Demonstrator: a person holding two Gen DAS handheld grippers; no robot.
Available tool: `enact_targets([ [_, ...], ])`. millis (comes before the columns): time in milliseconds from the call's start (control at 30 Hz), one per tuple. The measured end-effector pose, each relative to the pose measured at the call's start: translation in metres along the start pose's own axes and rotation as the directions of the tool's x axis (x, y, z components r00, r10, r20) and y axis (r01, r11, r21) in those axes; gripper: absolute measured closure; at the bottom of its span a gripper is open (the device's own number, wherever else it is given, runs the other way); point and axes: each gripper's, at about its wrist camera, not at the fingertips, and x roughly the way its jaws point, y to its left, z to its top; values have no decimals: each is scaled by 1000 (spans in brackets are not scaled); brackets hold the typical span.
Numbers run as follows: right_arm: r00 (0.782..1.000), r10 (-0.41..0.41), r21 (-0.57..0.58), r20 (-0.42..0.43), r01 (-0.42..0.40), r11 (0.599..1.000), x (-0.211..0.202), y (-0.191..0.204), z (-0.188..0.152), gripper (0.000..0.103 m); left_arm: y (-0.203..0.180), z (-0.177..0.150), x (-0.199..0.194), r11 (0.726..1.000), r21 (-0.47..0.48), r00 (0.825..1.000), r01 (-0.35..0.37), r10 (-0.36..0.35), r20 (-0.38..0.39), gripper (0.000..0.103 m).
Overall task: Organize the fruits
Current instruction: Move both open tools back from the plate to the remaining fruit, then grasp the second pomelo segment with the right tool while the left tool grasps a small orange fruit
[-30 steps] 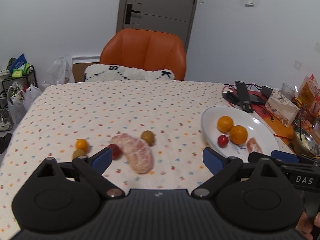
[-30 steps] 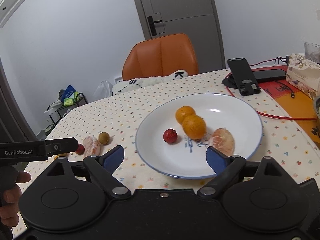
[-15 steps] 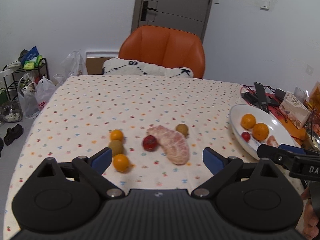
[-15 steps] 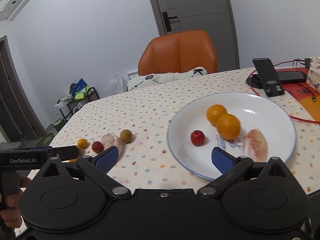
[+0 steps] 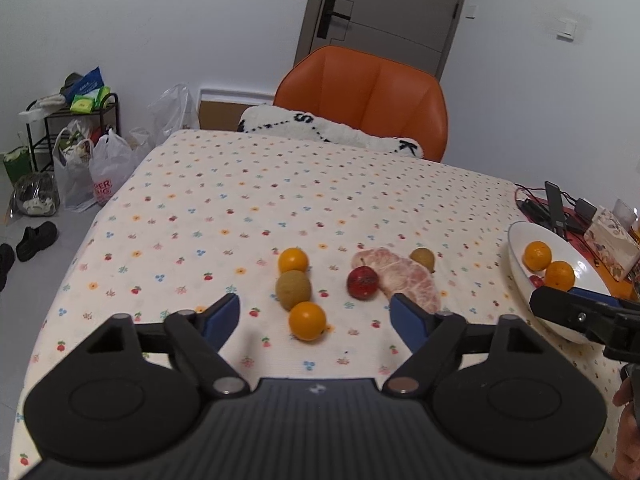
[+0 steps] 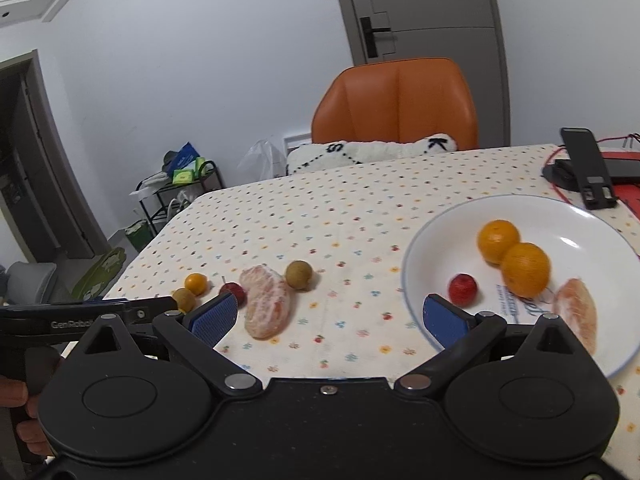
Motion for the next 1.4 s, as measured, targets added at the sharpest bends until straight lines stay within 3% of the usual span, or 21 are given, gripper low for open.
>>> enact_targets([
  [367, 998, 47, -48, -38, -49, 998, 23, 20, 7, 10, 9, -5, 26, 1000, -10, 999, 8, -9, -54, 51],
  [467, 997, 53, -55, -58, -57, 997, 32, 24, 7, 15, 12, -3, 28, 1000, -5, 998, 9, -9, -60, 82],
  [1067, 984, 62, -96, -170, -79, 992, 84, 49, 1, 41, 51, 8, 15, 996, -83, 999, 12, -16, -50, 82],
  [1200, 988, 32, -132, -153, -53, 990, 89, 52, 0, 45, 54, 9, 17, 996, -90, 999, 18, -22, -49, 82],
  [1333, 990, -1, -173, -143, -24, 985, 90, 56, -1, 61, 54, 8, 17, 995, -92, 998, 22, -27, -48, 82],
  [1400, 989, 3, -190, -148, -32, 981, 90, 58, -1, 65, 53, 9, 17, 996, -92, 999, 21, -26, -48, 82],
])
